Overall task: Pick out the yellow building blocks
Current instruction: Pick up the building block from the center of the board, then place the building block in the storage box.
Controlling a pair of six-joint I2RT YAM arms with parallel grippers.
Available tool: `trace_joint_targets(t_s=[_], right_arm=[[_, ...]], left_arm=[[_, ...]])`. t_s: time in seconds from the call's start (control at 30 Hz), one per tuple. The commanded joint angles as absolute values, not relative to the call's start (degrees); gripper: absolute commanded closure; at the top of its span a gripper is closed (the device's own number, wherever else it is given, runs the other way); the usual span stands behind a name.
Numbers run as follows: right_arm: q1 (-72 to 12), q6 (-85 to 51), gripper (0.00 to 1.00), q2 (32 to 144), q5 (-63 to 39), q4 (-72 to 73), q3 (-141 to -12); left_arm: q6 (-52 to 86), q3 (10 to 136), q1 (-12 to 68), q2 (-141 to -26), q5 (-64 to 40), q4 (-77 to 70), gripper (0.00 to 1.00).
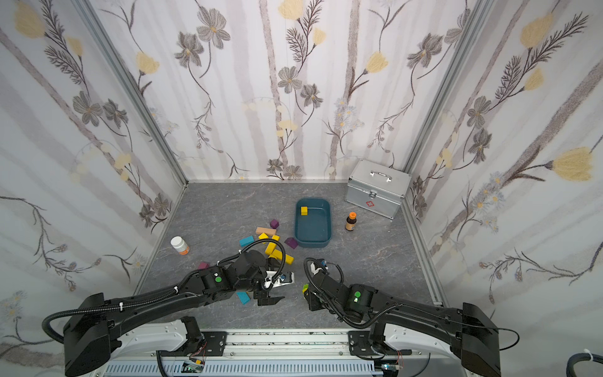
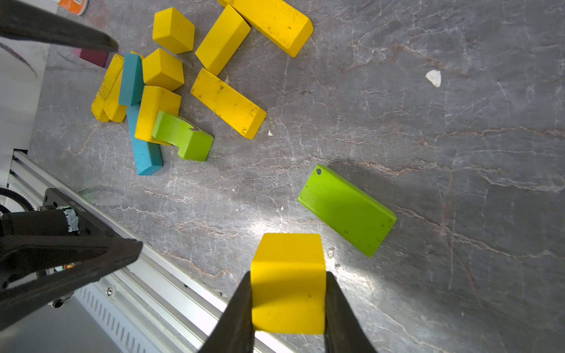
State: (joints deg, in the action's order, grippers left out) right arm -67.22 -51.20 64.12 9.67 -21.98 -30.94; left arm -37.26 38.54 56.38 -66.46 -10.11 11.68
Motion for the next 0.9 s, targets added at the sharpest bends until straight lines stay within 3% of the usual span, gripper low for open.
trace_joint_targets(t_s=[0.0, 0.37, 0.87], right_arm=[[-67.1, -51.3, 0.95, 64.1, 12.7, -20.1, -32.7], [-58.1, -45.7, 0.96, 67.0, 13.5, -16.6, -36.6], [-42.6, -29.5, 0.97, 83.8, 12.8, -8.5, -52.6]], left_arm=[[-35.6, 39.0, 55.7, -66.1, -8.2, 8.2, 0.00], [-31.1, 40.1, 53.1, -66.0, -4.2, 4.2, 0.00], [-17.0, 47.4, 42.6, -71.9, -12.2, -0.2, 0.00]])
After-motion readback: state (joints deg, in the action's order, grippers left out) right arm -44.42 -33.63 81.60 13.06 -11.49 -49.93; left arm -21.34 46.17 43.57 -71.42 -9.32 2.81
